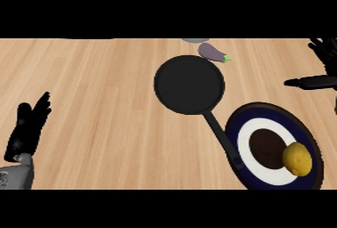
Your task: Pick the eggplant from the plate and place it in the pan
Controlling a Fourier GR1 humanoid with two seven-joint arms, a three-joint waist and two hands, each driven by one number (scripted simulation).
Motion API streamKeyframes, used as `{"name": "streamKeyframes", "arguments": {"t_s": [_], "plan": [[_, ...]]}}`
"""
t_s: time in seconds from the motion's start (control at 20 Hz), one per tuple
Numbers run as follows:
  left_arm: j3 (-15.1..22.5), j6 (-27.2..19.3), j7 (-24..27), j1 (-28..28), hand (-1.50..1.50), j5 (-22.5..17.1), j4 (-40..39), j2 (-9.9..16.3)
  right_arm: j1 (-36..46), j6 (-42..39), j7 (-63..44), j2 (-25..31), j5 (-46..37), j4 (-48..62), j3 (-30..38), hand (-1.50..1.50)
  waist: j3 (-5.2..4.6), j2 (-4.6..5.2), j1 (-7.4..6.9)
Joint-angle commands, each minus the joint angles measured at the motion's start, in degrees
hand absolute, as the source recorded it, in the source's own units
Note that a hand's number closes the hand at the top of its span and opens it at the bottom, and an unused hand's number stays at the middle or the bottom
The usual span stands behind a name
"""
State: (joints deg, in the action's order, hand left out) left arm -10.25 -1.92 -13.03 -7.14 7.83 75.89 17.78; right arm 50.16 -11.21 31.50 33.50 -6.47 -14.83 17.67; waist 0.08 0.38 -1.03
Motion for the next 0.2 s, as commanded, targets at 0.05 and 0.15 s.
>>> {"name": "streamKeyframes", "arguments": {"t_s": [0.05, 0.15], "plan": [[0.61, 0.12, -0.07, 2.87, 0.0, 0.57, 2.31, -0.81, -5.18, -7.0, 4.96, 5.73, 0.3, 0.18, 0.48, -1.5, 0.01, -0.03, 0.01], [0.82, 0.1, -4.25, -1.27, 0.0, 0.6, 3.28, -0.41, -4.24, -7.4, 5.71, 7.84, -0.27, 1.92, 0.72, -1.5, 0.06, 0.22, -0.43]]}}
